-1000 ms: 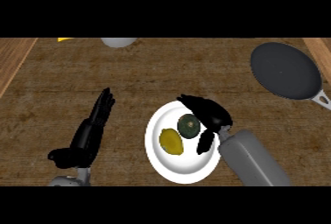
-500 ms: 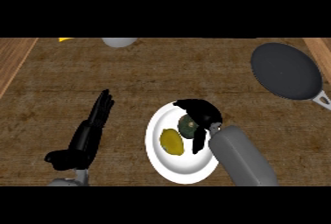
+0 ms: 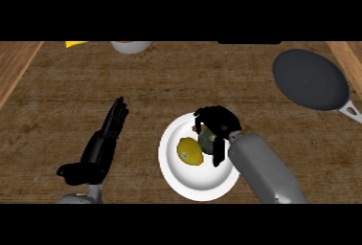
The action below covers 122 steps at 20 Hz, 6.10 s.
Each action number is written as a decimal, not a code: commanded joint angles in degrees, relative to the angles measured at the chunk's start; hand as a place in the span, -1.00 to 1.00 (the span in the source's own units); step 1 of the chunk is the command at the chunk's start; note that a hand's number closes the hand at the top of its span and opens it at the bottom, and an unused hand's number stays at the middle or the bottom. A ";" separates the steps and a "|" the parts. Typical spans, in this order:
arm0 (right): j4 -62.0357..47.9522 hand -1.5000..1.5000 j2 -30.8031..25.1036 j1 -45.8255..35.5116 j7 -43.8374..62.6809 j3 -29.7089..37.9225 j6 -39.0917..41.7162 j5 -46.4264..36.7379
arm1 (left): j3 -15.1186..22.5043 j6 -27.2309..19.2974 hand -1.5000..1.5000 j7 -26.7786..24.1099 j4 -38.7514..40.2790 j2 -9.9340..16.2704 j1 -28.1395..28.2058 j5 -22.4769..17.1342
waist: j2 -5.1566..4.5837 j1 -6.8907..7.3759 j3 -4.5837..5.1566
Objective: Pick the squash from the plate and place it in the pan
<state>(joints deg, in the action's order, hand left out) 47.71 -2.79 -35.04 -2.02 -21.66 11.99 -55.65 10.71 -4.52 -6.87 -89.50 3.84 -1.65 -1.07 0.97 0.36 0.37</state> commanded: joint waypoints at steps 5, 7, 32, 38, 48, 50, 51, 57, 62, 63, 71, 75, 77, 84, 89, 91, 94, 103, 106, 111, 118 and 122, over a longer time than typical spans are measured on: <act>2.28 1.00 -2.38 6.08 -5.36 1.58 -9.55 -3.41 | -0.87 1.28 0.00 -0.68 -1.57 0.13 2.21 -0.14 | -0.94 -0.27 -0.37; 2.46 1.00 0.18 3.09 -2.45 3.74 -12.63 -3.49 | -0.39 0.59 0.00 1.61 -3.71 0.15 3.00 0.40 | -0.94 -0.07 -0.38; 37.20 1.00 -12.70 16.37 1.04 31.61 -11.43 19.83 | -0.84 1.49 0.00 4.03 -2.92 -1.37 -0.47 0.48 | -1.07 0.06 -0.40; 16.94 1.00 -16.07 5.75 -6.30 37.55 -18.64 19.43 | -2.29 2.89 0.00 0.67 -0.35 -0.10 0.08 0.76 | -1.27 0.71 -0.41; -9.53 1.00 -23.78 -3.71 -25.44 49.30 -36.84 21.13 | -2.86 5.16 0.00 0.60 -1.85 0.61 0.00 -1.09 | -2.03 2.53 -0.58; -15.36 1.00 -25.02 -6.81 -28.36 50.99 -37.23 22.51 | -0.19 3.56 0.00 -0.70 -0.88 -1.17 0.02 1.81 | -2.21 2.88 -0.61; -17.58 1.00 -24.54 -7.45 -30.12 51.22 -38.38 22.58 | -0.68 2.51 0.00 3.68 -0.89 -2.23 -3.94 1.26 | -2.39 2.90 -0.67; -26.09 1.00 -30.03 -12.13 -33.16 54.08 -38.54 23.38 | -0.31 4.17 0.00 2.26 -2.54 -1.23 -1.07 0.62 | -2.94 4.66 -0.76; -34.46 -1.00 -33.65 -11.82 -22.97 46.64 -29.95 15.07 | 0.68 4.81 0.00 1.50 -1.74 -1.89 -2.82 0.86 | -3.87 6.37 -0.58; -35.26 -1.00 -34.68 -12.95 -21.93 44.93 -27.88 13.37 | 1.04 4.86 0.00 1.22 -1.58 -1.56 -2.34 1.47 | -3.94 7.00 -0.58; -38.82 -1.00 -32.53 -16.60 -25.97 48.09 -17.13 17.54 | 1.61 4.63 0.00 2.91 -2.88 -2.17 -2.58 1.37 | -3.73 6.67 -0.98; -37.45 -1.00 -30.46 -17.23 -30.82 53.90 -19.48 23.44 | -0.97 5.27 0.00 0.83 -1.34 -0.92 -2.76 0.24 | -3.81 6.03 -0.98; -37.29 -1.00 -32.52 -16.90 -33.79 56.54 -16.36 26.20 | 0.69 3.47 0.00 1.93 -2.01 -2.82 -2.81 1.52 | -3.39 4.75 -1.00; -40.24 -1.00 -38.14 -15.79 -34.09 61.78 -3.91 31.71 | -0.79 4.39 0.00 0.56 -0.36 -1.26 -1.98 1.22 | -3.32 4.13 -0.91; -41.55 -1.00 -40.71 -12.56 -37.46 63.26 9.17 33.86 | -2.44 4.02 0.00 1.19 0.58 -0.84 -2.95 0.80 | -2.95 2.98 -0.87; -41.59 -1.00 -43.66 -9.96 -39.43 62.68 15.79 33.45 | -2.37 3.28 0.00 2.27 -1.05 -1.85 -3.40 0.28 | -2.84 2.64 -0.95; -40.72 -1.00 -43.69 -7.90 -42.57 61.67 19.21 32.67 | -2.29 2.95 0.00 2.19 0.17 -2.20 -5.03 0.89 | -3.06 2.67 -1.00; -37.46 -1.00 -43.67 -1.37 -48.99 60.36 20.43 32.52 | -2.42 3.33 0.00 0.81 -0.28 -1.62 -1.35 0.77 | -2.45 2.47 -0.91; -37.16 -1.00 -44.00 -1.86 -47.57 59.39 20.40 32.03 | -0.45 4.00 0.00 0.63 -1.33 -2.20 -0.26 1.21 | -2.32 2.97 -0.91; -36.27 -1.00 -44.65 2.77 -52.17 58.49 21.93 32.16 | -0.66 2.98 0.00 -0.49 -0.68 -2.79 0.26 1.78 | -1.98 1.73 -0.83; -36.27 -1.00 -44.32 0.82 -49.43 57.11 16.73 31.46 | -2.87 4.57 0.00 -0.05 -0.28 -0.37 -1.59 0.99 | -2.39 2.63 -0.88; -36.17 -1.00 -44.98 2.62 -51.96 56.52 17.82 31.55 | -0.51 3.23 0.00 0.21 -0.24 -3.04 -0.49 1.87 | -2.26 2.43 -0.94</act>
<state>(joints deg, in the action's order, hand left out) 12.11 -46.79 -33.46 -47.44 34.97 23.57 -24.24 8.77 -0.78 -6.41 -89.43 2.02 -3.21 0.17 -1.26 2.55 -0.51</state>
